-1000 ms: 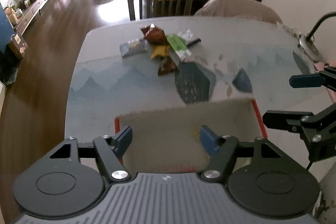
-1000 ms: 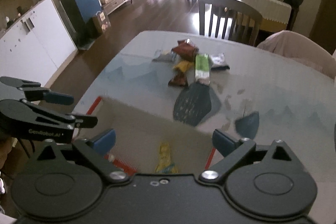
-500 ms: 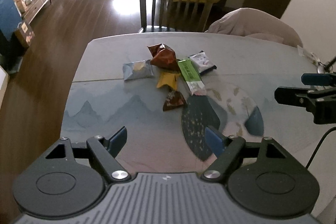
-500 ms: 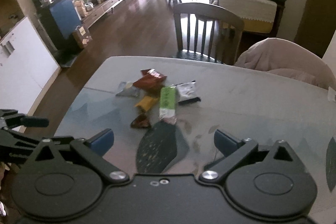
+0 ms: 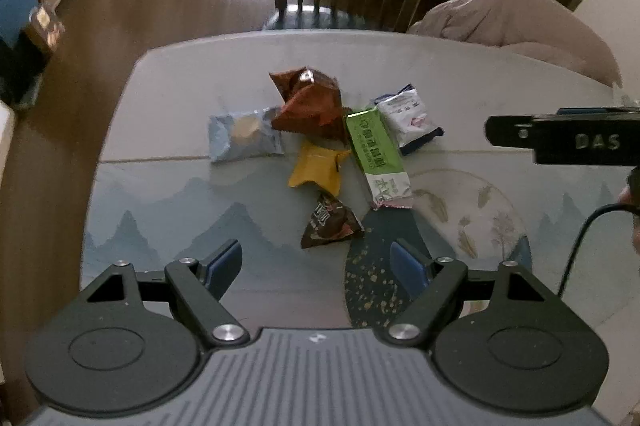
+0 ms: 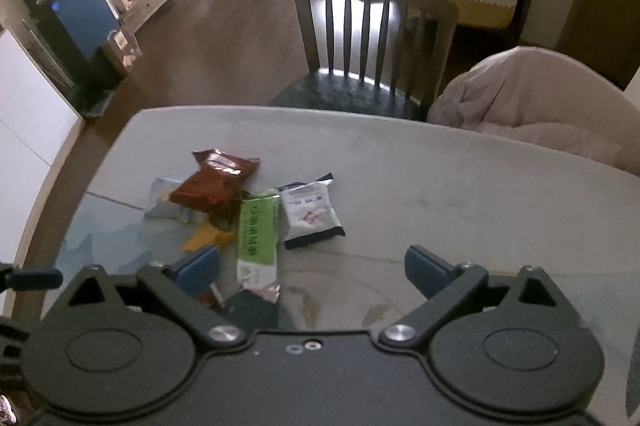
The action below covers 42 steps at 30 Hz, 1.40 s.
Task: Organize snacks
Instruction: 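Move both tools back toward the snack pile, then grasp the brown M&M's packet with the left gripper while the right grasps the white packet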
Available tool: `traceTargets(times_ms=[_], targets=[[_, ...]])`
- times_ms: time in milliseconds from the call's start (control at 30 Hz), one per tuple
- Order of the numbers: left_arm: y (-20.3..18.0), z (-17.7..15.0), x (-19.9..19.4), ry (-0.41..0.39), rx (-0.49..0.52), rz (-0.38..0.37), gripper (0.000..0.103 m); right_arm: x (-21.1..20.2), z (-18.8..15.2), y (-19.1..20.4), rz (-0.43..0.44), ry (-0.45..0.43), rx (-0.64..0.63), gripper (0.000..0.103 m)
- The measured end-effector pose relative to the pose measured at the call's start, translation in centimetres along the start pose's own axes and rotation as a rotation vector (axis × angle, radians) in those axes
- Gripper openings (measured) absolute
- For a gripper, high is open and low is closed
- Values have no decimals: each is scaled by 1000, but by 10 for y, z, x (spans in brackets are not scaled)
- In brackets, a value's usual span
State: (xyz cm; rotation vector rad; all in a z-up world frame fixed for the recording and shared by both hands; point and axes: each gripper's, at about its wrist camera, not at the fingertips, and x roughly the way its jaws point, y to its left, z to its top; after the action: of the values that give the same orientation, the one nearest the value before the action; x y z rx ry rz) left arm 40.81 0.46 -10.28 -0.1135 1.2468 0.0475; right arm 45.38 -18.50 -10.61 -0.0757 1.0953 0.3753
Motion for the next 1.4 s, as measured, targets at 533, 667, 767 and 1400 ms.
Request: traceTargets(times_ms=[533,667,767,1400], targets=[[1,31,101,179,-92,18,81,117,19,-12,14,146,-30,81],[0,31,115,199,-94,19,81,130,19,-8,13,153,-65,76],[-3,30,124,205,-80,36,81,137,21,-5,-3,148,-85,75],[-20,29,146,189,-18,52,48,136,9,15,-38,70,-206,49]])
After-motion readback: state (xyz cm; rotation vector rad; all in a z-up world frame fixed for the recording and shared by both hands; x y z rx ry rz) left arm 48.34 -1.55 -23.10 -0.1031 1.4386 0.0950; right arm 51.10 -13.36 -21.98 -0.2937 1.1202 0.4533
